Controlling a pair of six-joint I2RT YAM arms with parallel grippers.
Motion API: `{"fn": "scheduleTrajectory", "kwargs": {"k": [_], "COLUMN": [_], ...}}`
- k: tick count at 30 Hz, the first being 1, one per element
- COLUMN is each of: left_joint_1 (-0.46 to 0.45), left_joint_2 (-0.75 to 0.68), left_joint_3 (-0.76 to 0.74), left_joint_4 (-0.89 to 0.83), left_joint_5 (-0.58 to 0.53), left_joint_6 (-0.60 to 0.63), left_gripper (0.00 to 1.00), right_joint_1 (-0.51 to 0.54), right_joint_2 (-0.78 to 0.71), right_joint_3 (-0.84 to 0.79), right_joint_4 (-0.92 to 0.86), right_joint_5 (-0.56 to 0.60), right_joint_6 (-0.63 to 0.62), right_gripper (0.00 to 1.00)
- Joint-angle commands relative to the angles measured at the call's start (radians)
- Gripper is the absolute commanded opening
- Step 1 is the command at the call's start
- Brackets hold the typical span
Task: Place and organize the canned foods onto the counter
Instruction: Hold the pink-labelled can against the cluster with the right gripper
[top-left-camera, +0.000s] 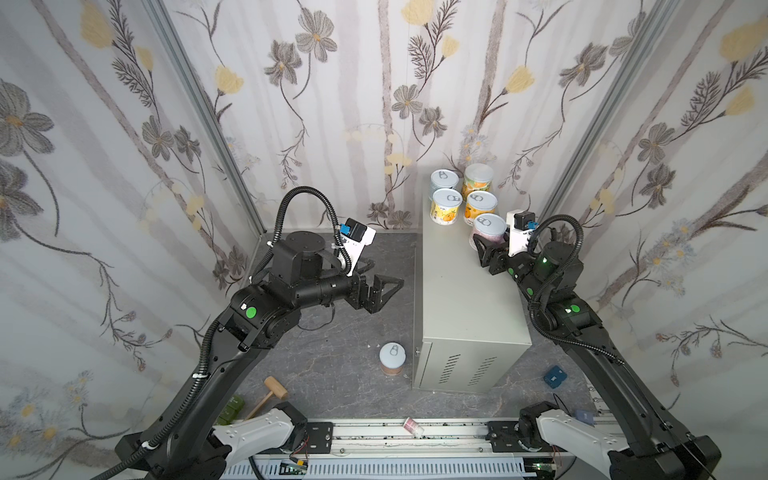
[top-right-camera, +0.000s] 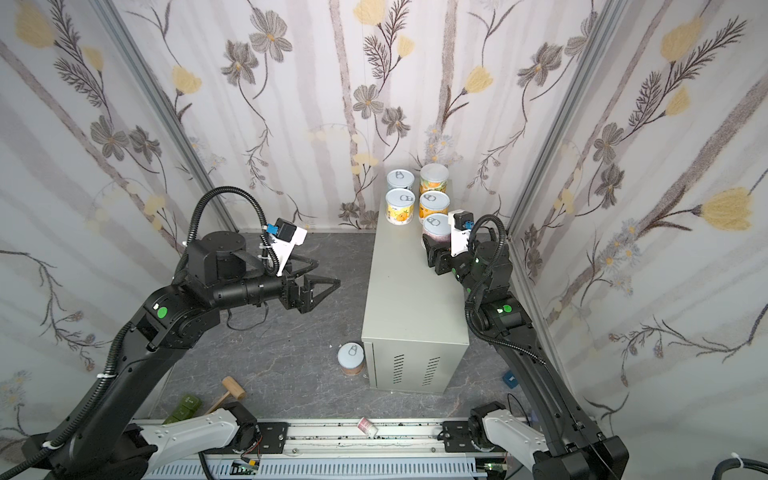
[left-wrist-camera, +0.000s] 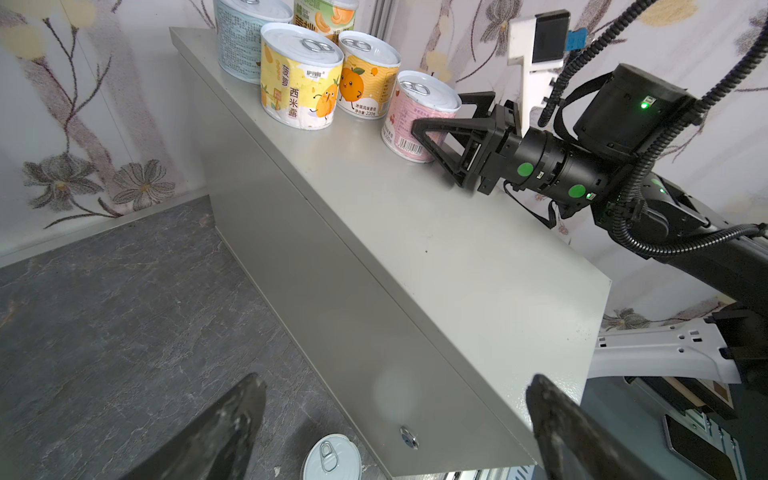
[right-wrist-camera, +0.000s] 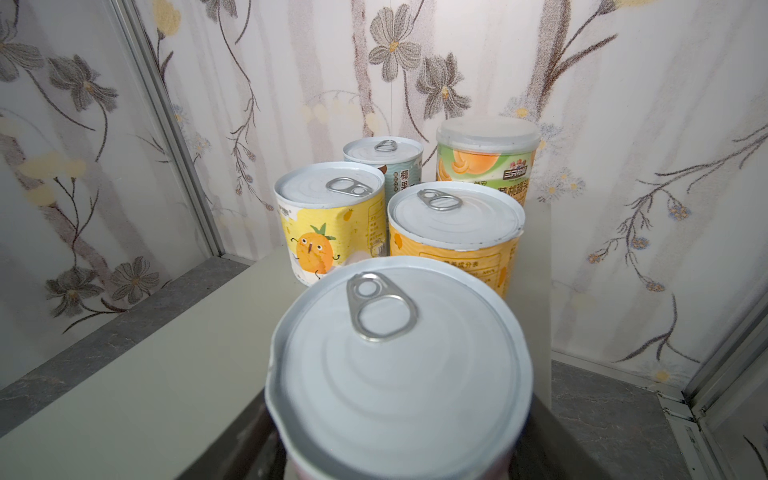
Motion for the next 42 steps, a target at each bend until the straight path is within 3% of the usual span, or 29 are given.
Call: {"fn": "scheduleTrajectory", "kwargs": {"k": [1, 42], "left_joint_1": [0.001, 0.001], "left_joint_2": [0.001, -0.012], "left_joint_3": [0.011, 0.013], "left_joint_4": [0.026, 0.028], "left_joint_5": [0.019, 0.016], "left_joint_6": [0.0, 0.006], "left_gripper": [1.0, 1.0], "right_joint_1": [0.002, 0.0], "right_joint_2": [0.007, 0.048], "right_joint_3": [0.012, 0.05], "right_joint_4": [0.034, 0.015], "right_joint_5": [-0.02, 0.01], "right_joint_6": [-0.015, -0.032], "right_gripper": [0.7, 0.73]}}
